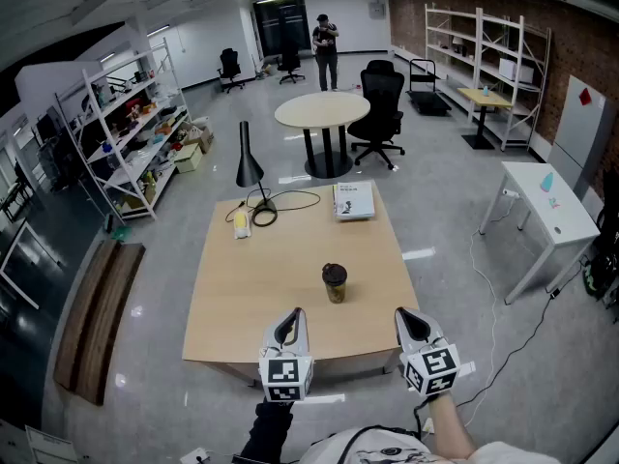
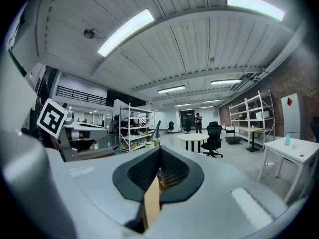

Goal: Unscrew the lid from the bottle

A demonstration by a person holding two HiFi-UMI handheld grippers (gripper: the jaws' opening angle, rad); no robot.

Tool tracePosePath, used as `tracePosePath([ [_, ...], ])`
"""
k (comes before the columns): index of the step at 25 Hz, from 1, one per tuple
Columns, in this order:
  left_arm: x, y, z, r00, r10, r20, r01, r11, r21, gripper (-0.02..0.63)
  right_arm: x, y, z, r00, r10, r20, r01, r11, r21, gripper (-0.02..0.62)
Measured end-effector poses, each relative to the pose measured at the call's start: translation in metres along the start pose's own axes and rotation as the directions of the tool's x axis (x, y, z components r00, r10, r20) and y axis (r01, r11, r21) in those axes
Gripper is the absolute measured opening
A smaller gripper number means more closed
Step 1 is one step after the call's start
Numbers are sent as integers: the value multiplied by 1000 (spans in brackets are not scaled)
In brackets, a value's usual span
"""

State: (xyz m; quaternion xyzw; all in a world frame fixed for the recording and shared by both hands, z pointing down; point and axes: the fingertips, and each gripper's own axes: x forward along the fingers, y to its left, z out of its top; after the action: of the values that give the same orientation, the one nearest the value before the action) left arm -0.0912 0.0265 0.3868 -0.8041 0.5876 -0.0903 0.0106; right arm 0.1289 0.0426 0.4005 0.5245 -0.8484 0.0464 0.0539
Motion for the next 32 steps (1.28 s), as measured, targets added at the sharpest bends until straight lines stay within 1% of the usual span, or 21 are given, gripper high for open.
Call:
tracePosePath([
  [3, -4, -2, 3, 1000, 0, 8, 0, 1000, -15, 2, 1, 2, -2, 1000, 12, 4, -12, 1000, 2, 3],
  [6, -6, -5, 1, 1000, 1, 15, -1, 1000, -9, 2, 2, 3, -2, 1000, 28, 11, -28, 1000, -3, 3],
  [9, -6, -14, -2, 1000, -5, 4, 5, 1000, -3, 2, -4, 1, -4, 999, 32, 17, -32, 999, -4, 3],
  [12, -3, -23, -13, 999, -35, -19, 34, 999, -19, 2, -11, 0, -5, 998, 59, 34, -60, 998, 19, 5],
  [15, 6, -31, -41, 995, -73, -65, 69, 996, -62, 3, -18, -8, -11, 997, 72, 31, -73, 997, 34, 5],
  [19, 17, -39, -99, 981, -105, -164, 85, 989, -124, 11, -31, -26, -30, 996, 90, 8, -90, 993, 78, 8],
  [20, 20, -42, -112, 975, -117, -187, 90, 985, -147, 46, -33, -30, -36, 995, 97, -2, -97, 992, 86, 31],
  [21, 24, -45, -124, 969, -130, -209, 96, 981, -167, 113, -34, -34, -41, 994, 106, -12, -104, 990, 94, 48],
  [23, 35, -54, -148, 955, -156, -251, 111, 976, -185, 284, -34, -43, -50, 992, 125, -26, -122, 986, 113, 69],
  [24, 42, -58, -160, 948, -170, -270, 124, 975, -182, 343, -33, -47, -53, 990, 136, -31, -131, 984, 124, 92],
  [25, 49, -62, -171, 942, -182, -282, 137, 975, -172, 424, -30, -50, -55, 988, 147, -34, -142, 981, 135, 114],
  [26, 57, -65, -183, 938, -190, -291, 149, 976, -157, 472, -26, -52, -56, 987, 160, -36, -153, 978, 143, 134],
  [27, 66, -67, -196, 934, -195, -300, 158, 977, -144, 556, -20, -53, -57, 984, 171, -38, -164, 975, 147, 154],
  [29, 88, -70, -226, 919, -214, -332, 174, 974, -146, 599, -4, -57, -56, 981, 186, -47, -178, 974, 143, 175],
  [31, 116, -71, -255, 902, -234, -362, 188, 969, -159, 603, 17, -61, -54, 980, 192, -59, -183, 974, 135, 186],
  [32, 133, -70, -267, 900, -233, -368, 191, 970, -148, 603, 28, -65, -54, 979, 192, -72, -181, 975, 128, 190],
])
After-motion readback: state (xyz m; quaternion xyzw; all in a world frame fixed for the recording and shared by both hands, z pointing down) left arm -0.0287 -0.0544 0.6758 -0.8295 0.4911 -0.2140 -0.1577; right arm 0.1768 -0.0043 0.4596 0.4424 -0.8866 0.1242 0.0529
